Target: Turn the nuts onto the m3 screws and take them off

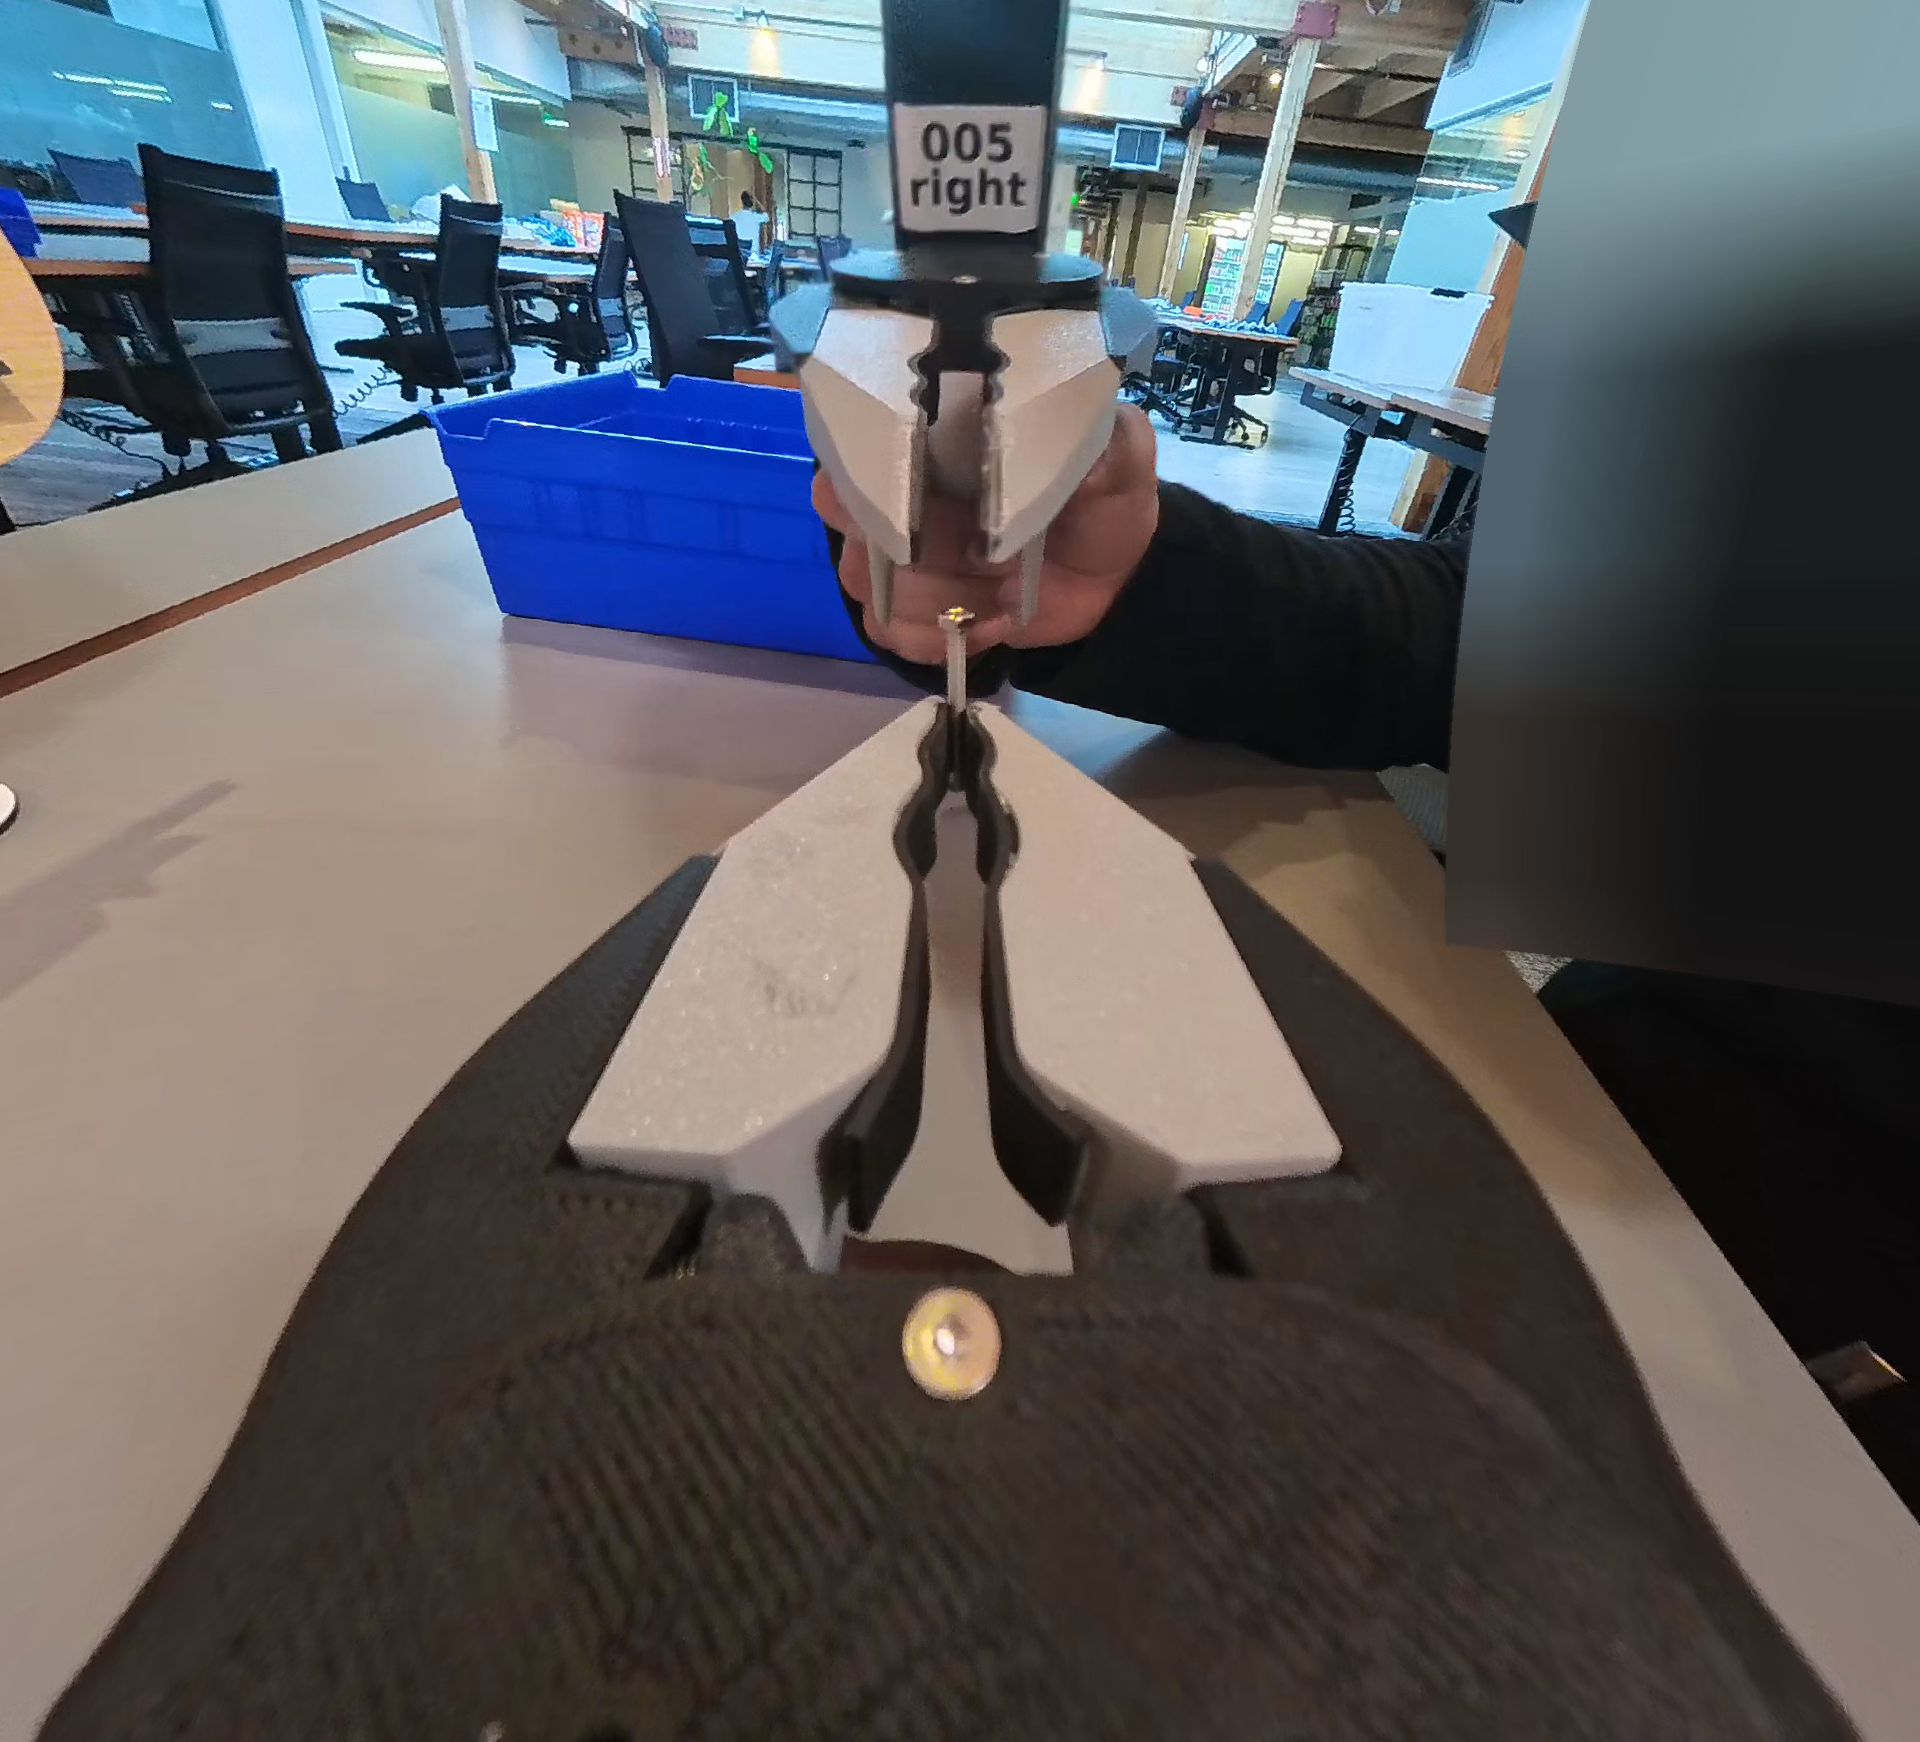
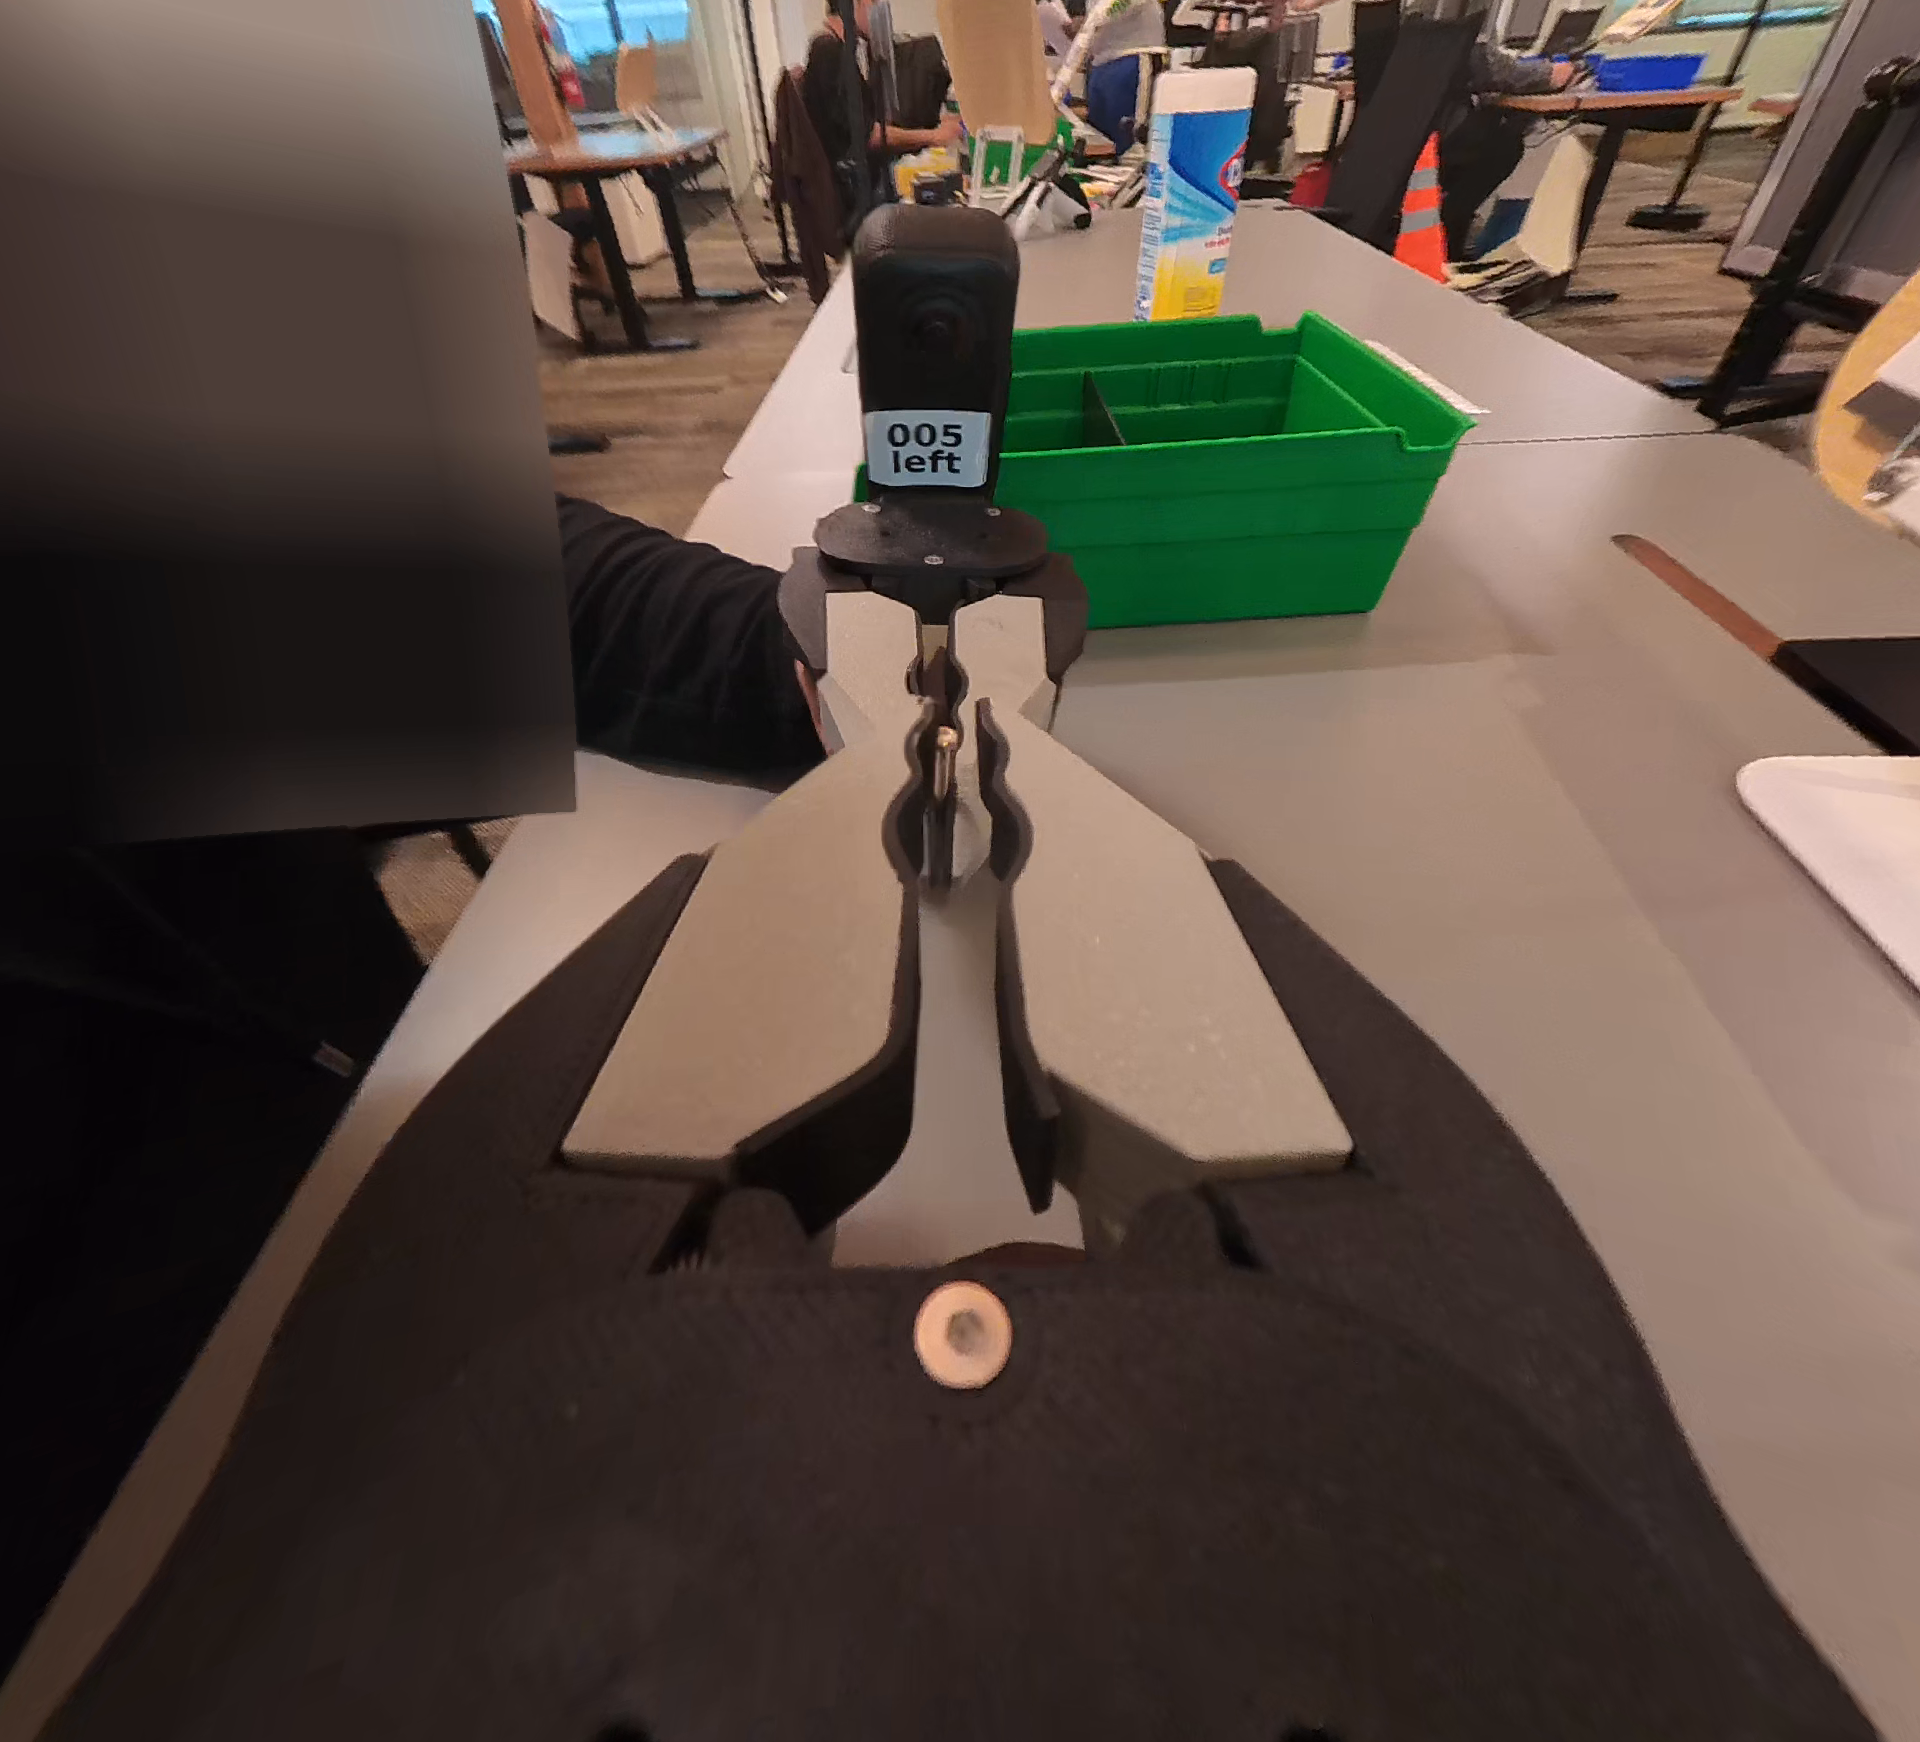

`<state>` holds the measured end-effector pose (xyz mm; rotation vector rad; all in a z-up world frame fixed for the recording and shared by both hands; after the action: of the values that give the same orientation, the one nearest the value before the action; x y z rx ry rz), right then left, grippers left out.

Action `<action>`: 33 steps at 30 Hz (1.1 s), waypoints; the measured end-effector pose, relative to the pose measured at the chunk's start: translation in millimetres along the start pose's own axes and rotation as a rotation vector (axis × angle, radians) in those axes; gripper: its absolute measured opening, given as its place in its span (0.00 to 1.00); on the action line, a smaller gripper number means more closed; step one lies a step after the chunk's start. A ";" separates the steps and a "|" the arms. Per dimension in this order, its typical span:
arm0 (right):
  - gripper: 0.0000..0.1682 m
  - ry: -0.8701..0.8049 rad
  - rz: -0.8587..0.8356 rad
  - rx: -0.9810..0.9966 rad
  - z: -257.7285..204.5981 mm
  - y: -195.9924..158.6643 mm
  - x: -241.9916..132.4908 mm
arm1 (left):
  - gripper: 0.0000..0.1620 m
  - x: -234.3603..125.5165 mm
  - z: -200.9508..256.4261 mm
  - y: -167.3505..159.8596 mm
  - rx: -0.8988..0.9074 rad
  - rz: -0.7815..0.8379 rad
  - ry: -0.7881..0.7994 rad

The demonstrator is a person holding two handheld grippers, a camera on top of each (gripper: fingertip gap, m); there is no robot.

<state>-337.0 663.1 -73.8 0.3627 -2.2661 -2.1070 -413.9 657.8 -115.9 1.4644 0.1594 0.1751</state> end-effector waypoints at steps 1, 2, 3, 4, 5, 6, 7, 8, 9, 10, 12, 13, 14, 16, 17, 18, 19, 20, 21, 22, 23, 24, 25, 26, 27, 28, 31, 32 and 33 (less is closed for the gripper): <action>0.03 0.018 0.008 0.015 -0.4 -0.6 0.0 | 0.00 0.0 0.2 0.0 0.000 0.000 -0.001; 0.05 0.042 0.016 0.032 -1.4 -1.3 0.7 | 0.00 0.0 0.4 0.1 0.000 0.001 -0.003; 0.08 0.067 0.021 0.050 -2.4 -2.3 1.7 | 0.00 0.0 0.7 0.2 0.000 0.000 -0.004; 0.10 0.079 0.020 0.062 -2.2 -3.9 2.7 | 0.00 0.1 0.9 0.1 0.001 0.000 -0.005; 0.12 0.081 0.017 0.069 -1.4 -5.7 4.0 | 0.00 0.1 1.1 0.1 0.001 0.000 -0.006; 0.14 0.080 0.011 0.072 -0.8 -7.3 5.5 | 0.00 0.2 1.5 0.0 0.001 -0.001 -0.008; 0.15 0.080 0.007 0.069 -0.7 -8.1 7.1 | 0.00 0.4 1.6 0.0 0.002 -0.001 -0.008; 0.15 0.081 0.010 0.060 -1.3 -7.7 8.6 | 0.00 0.5 1.5 0.0 0.002 -0.001 -0.007; 0.14 0.085 0.012 0.053 -2.2 -7.0 10.4 | 0.00 0.5 1.6 0.0 0.002 0.000 -0.007; 0.14 0.088 0.011 0.050 -2.7 -6.8 12.2 | 0.00 0.5 1.5 0.1 0.002 0.000 -0.006; 0.14 0.092 0.003 0.047 -3.4 -7.6 15.9 | 0.00 0.3 1.3 0.6 0.003 0.003 -0.004; 0.14 0.096 0.000 0.046 -3.9 -8.4 17.5 | 0.00 0.2 1.2 0.8 0.003 0.004 -0.002; 0.14 0.099 -0.004 0.046 -4.3 -9.2 19.0 | 0.00 0.1 1.0 0.9 0.003 0.005 -0.001; 0.14 0.093 -0.010 0.041 -4.1 -10.2 20.4 | 0.00 0.1 1.0 1.0 0.003 0.005 -0.002; 0.14 0.093 -0.010 0.039 -4.3 -10.0 20.4 | 0.00 0.1 0.9 1.0 0.005 0.005 0.001; 0.14 0.094 -0.008 0.039 -4.6 -9.4 20.0 | 0.00 0.0 0.8 1.0 0.006 0.005 0.002; 0.13 0.091 -0.006 0.037 -4.6 -8.8 19.2 | 0.00 -0.1 0.5 1.2 0.004 0.006 0.002; 0.13 0.091 -0.005 0.036 -4.8 -8.5 18.3 | 0.00 -0.3 0.2 1.4 0.003 0.007 0.004; 0.13 0.087 -0.005 0.035 -4.8 -8.5 17.5 | 0.00 -0.4 -0.1 1.5 0.003 0.008 0.005; 0.13 0.083 -0.008 0.033 -4.6 -8.7 16.7 | 0.00 -0.4 -0.4 1.5 0.003 0.008 0.007; 0.13 0.080 -0.009 0.032 -4.5 -8.9 16.0 | 0.00 -0.6 -0.6 1.5 0.003 0.008 0.007; 0.13 0.079 -0.008 0.032 -4.6 -9.0 15.5 | 0.00 -0.5 -0.7 1.5 0.002 0.008 0.008; 0.13 0.077 -0.010 0.032 -4.6 -9.2 15.0 | 0.00 -0.5 -0.8 1.4 0.003 0.008 0.009; 0.12 0.074 -0.012 0.032 -4.4 -9.6 14.6 | 0.00 -0.5 -0.9 1.3 0.004 0.007 0.010; 0.12 0.070 -0.014 0.030 -4.4 -9.8 14.2 | 0.00 -0.6 -0.9 1.4 0.003 0.007 0.009; 0.12 0.068 -0.016 0.028 -4.5 -10.0 14.0 | 0.00 -0.6 -1.0 1.5 0.003 0.007 0.010; 0.12 0.061 -0.023 0.025 -4.5 -10.4 12.8 | 0.00 -0.8 -1.2 1.6 0.002 0.008 0.011; 0.12 0.059 -0.024 0.025 -4.6 -10.5 12.4 | 0.00 -0.9 -1.3 1.6 0.002 0.008 0.011; 0.12 0.056 -0.025 0.023 -4.6 -10.6 11.8 | 0.00 -1.0 -1.3 1.9 0.002 0.009 0.011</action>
<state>-346.1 655.8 -85.5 0.4478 -2.2683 -2.0563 -415.3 659.0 -114.2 1.4668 0.1616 0.1903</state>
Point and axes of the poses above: each gripper's, where its closed fingertips meet, x out along the fingers, y out of its top, z = x × y across the jaws, the point moved 5 cm from there along -x, back along the fingers, and after that the axes turned 12 degrees about y, right-handed, at the moved point
